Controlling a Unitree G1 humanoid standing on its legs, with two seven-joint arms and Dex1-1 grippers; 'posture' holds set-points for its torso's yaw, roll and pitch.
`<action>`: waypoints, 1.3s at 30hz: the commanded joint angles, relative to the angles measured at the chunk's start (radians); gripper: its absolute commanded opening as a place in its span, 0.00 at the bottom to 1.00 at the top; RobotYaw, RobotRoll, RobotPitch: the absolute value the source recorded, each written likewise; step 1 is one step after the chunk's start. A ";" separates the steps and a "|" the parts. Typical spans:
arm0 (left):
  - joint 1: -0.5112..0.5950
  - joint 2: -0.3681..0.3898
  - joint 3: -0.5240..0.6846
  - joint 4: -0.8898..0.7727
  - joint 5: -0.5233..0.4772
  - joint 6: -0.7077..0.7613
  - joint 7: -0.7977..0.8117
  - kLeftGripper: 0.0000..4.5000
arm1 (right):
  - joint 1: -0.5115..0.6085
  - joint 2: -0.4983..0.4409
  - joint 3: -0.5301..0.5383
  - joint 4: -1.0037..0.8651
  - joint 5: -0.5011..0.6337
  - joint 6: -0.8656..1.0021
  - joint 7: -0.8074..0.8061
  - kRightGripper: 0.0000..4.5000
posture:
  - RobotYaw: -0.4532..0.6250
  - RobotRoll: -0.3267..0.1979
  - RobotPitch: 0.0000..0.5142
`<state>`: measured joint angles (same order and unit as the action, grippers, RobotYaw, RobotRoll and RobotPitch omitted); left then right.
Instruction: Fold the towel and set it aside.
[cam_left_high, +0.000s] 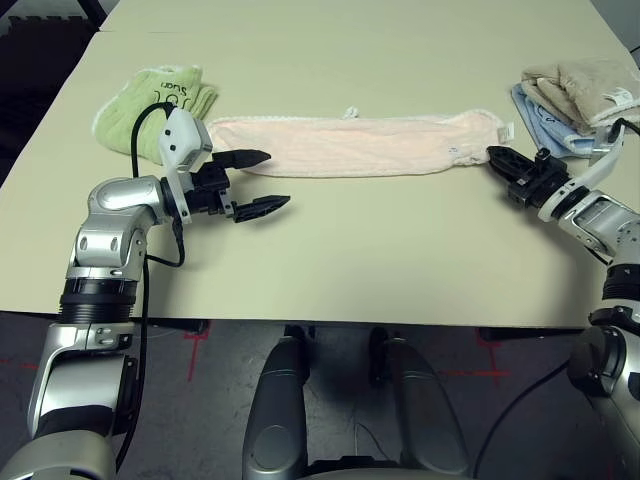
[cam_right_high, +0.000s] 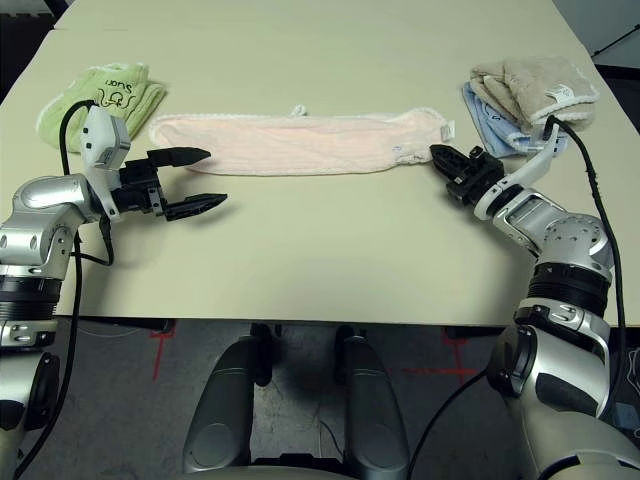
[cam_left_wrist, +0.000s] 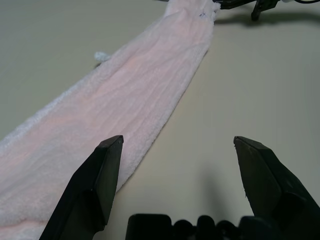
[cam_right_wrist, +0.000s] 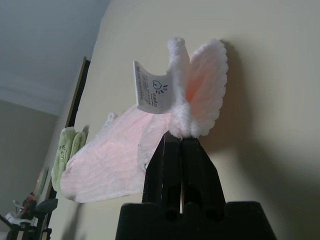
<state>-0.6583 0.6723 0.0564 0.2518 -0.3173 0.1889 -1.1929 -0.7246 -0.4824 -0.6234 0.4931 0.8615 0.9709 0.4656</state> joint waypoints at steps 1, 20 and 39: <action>0.010 -0.001 -0.018 -0.010 -0.002 0.003 -0.008 1.00 | 0.048 0.003 -0.019 -0.023 0.019 0.030 -0.029 0.01 | 0.43 0.62 0.53; -0.023 -0.016 -0.042 0.032 0.004 -0.021 -0.022 1.00 | 0.111 -0.164 -0.051 -0.011 0.042 -0.013 0.014 0.01 | 0.40 0.62 0.51; -0.016 -0.003 -0.008 0.027 -0.012 -0.020 -0.006 1.00 | 0.019 -0.167 0.281 -0.084 -0.014 -0.009 0.430 0.01 | 0.44 0.62 0.49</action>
<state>-0.6853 0.6554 0.0386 0.2853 -0.3198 0.1797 -1.1862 -0.7014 -0.6299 -0.3545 0.4184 0.8592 0.9563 0.8717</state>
